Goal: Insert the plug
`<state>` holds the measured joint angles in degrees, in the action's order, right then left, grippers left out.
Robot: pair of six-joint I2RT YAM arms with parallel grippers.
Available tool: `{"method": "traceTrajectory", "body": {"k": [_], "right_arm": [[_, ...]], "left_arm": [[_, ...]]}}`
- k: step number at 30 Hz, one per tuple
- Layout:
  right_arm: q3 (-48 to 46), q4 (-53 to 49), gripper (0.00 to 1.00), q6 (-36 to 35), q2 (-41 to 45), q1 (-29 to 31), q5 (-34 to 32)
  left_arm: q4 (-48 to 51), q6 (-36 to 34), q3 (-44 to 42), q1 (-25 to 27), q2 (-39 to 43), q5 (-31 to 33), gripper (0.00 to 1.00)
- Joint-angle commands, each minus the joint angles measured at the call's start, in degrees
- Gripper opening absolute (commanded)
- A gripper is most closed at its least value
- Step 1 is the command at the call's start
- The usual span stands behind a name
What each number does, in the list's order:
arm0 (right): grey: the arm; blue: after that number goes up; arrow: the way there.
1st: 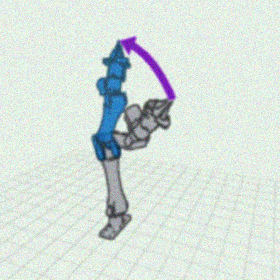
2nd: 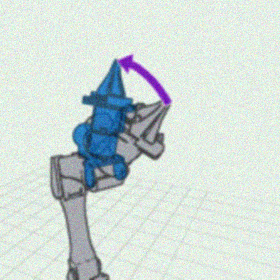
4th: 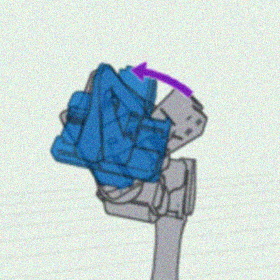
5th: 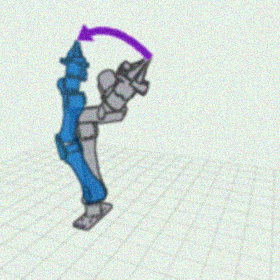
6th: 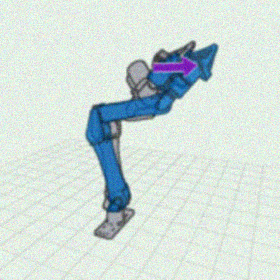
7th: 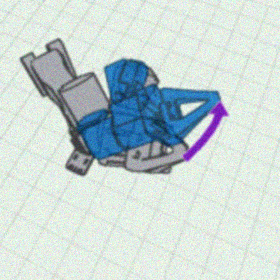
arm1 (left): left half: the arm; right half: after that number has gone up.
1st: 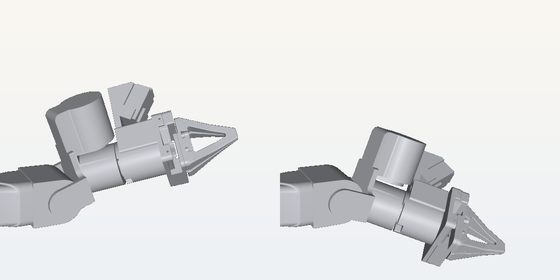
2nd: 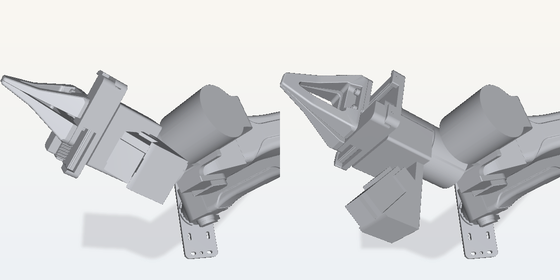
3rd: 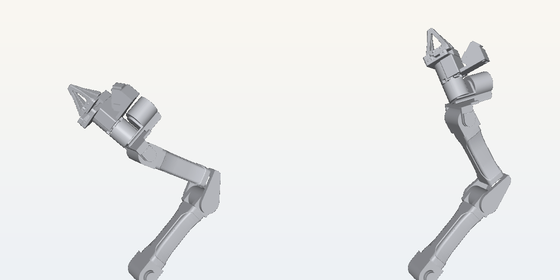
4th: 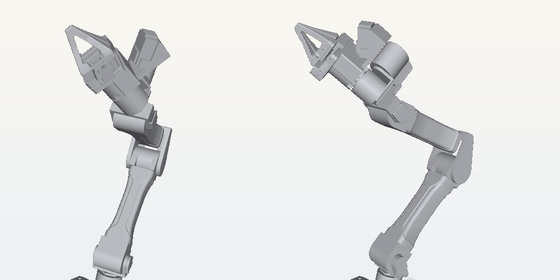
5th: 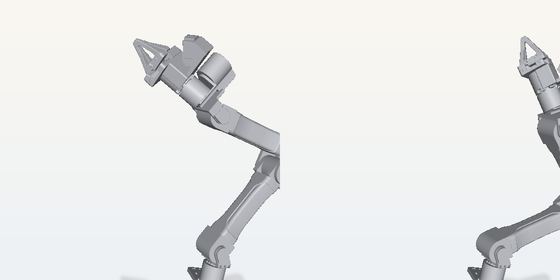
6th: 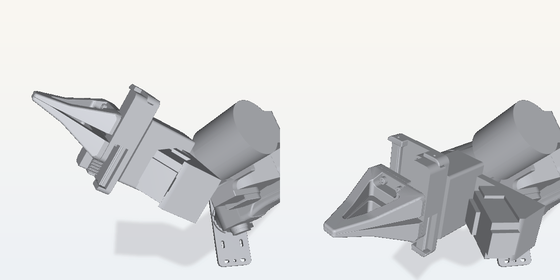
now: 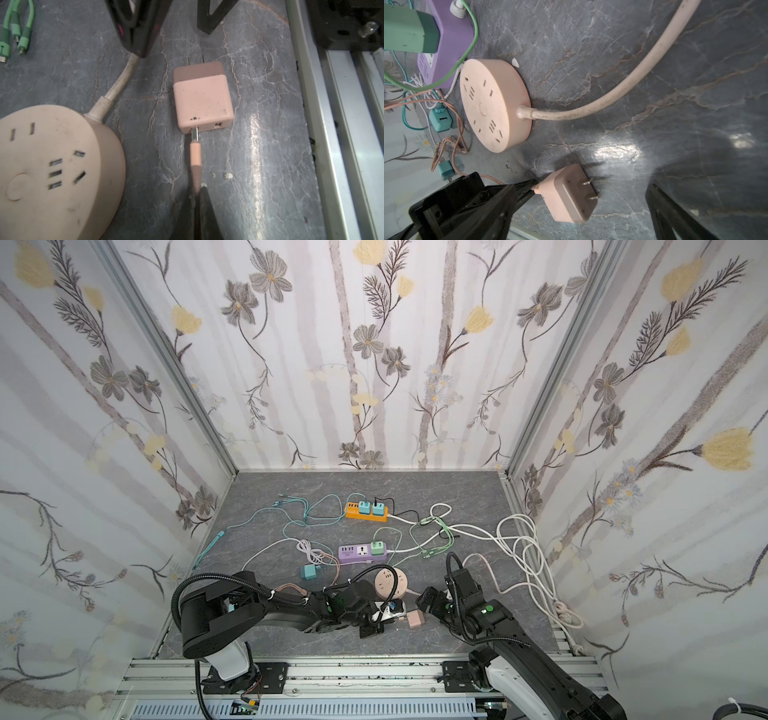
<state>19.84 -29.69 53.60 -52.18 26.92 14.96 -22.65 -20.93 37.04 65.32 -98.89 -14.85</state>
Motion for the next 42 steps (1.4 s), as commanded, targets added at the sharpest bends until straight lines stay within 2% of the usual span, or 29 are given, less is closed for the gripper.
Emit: {"method": "traceTrajectory", "body": {"k": [1, 7, 8, 27, 36, 42], "right_arm": [[1.96, 1.21, 0.92, -2.6, 0.16, 0.02, 5.02], [3.68, 1.46, 0.65, -4.05, -1.28, 0.03, 5.85], [3.54, 1.51, 0.63, -4.06, -1.71, 0.0, 6.12], [1.05, 8.83, 0.62, -3.52, -10.02, 2.46, 11.93], [0.57, 10.89, 0.62, -2.65, -10.94, 4.05, 11.63], [2.23, 10.57, 0.61, -4.37, -12.04, 4.16, 10.17]], "left_arm": [[0.95, -0.34, 0.08, -0.02, 0.09, -0.44, 0.0], [0.69, -0.33, 0.15, 0.03, 0.01, -0.44, 0.0], [0.77, -0.34, 0.19, 0.06, -0.05, -0.44, 0.0], [1.06, -0.35, 0.71, 0.0, -0.2, -0.61, 0.0], [1.74, -0.67, 1.88, 0.07, -0.26, -1.1, 0.0], [5.73, -3.2, 2.51, 0.07, 0.87, -3.38, 0.0]]}}
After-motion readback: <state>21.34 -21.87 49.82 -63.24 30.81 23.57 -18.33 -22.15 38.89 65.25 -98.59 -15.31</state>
